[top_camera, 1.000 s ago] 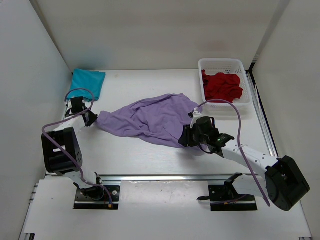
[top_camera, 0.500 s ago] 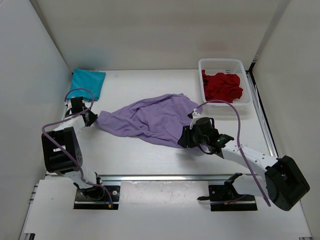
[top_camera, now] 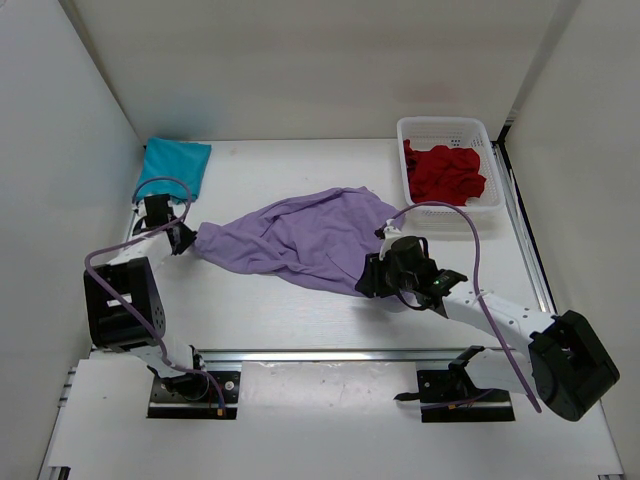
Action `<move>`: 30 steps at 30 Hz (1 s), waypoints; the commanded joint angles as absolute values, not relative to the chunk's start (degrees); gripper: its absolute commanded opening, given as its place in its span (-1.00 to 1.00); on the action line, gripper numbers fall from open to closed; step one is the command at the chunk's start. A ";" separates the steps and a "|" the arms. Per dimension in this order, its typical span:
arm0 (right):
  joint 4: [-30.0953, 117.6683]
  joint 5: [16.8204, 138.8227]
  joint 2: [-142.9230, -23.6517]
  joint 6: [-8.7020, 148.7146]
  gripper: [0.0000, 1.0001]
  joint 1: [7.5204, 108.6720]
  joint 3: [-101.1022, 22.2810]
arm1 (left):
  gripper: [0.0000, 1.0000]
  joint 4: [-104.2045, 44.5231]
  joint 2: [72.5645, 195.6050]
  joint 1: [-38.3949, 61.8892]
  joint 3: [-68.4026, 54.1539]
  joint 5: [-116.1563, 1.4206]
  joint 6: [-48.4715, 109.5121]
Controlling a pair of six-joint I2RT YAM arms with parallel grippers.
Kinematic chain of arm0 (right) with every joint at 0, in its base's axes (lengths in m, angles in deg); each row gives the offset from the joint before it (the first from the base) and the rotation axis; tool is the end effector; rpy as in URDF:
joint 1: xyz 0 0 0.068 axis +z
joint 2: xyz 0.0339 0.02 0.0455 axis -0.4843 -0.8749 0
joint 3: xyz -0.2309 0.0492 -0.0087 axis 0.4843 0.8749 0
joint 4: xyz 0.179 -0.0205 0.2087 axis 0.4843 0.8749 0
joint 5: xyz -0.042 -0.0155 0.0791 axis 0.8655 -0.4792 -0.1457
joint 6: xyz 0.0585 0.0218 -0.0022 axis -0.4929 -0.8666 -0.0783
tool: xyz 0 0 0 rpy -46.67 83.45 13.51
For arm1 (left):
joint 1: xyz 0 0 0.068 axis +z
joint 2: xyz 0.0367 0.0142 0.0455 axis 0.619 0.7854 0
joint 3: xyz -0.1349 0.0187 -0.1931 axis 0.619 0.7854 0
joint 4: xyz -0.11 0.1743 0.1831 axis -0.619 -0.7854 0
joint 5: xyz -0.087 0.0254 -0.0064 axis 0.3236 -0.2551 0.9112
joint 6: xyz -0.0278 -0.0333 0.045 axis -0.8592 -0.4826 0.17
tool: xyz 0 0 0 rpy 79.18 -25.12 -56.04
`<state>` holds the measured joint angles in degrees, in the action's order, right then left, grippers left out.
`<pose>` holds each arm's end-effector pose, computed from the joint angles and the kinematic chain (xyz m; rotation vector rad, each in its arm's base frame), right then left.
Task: Fold and stack the t-shirts
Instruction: Flatten out the tshirt
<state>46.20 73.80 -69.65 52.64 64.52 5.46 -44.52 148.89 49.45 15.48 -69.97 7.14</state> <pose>0.2145 0.1651 0.1379 -0.3473 2.3427 0.7627 0.3230 0.0676 0.1183 -1.0081 2.2851 -0.0781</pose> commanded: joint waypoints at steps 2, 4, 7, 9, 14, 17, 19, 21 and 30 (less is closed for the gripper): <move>43.55 73.33 -69.97 52.83 -0.35 64.91 5.37 | -0.51 -45.57 145.25 49.06 13.80 -71.52 8.70; 43.72 73.33 -69.80 52.91 -0.35 64.92 5.11 | -0.46 -45.31 145.77 49.67 13.89 -70.99 8.52; 43.72 73.24 -69.36 52.82 -0.33 64.92 5.46 | -0.33 -45.22 146.13 49.23 14.07 -70.38 8.52; 43.54 73.07 -69.53 52.92 -0.28 64.74 5.72 | -0.28 -45.04 145.95 49.15 14.33 -70.56 8.35; 43.46 72.81 -70.06 52.74 -0.30 64.56 5.55 | -0.45 -44.95 146.30 49.06 14.07 -71.17 8.18; 43.63 72.80 -70.23 53.00 -0.30 64.74 5.81 | -0.69 -45.13 147.00 49.23 13.89 -70.99 8.26; 43.54 72.46 -70.58 53.09 -0.32 64.91 6.07 | -0.76 -45.56 146.83 49.23 13.55 -71.17 8.52; 43.46 72.80 -70.67 53.00 -0.32 64.65 5.55 | -0.83 -45.66 146.92 48.80 12.84 -71.60 8.61; 42.05 72.10 -71.56 53.44 -0.32 64.12 4.93 | -0.84 -50.84 143.41 47.39 7.92 -69.41 9.67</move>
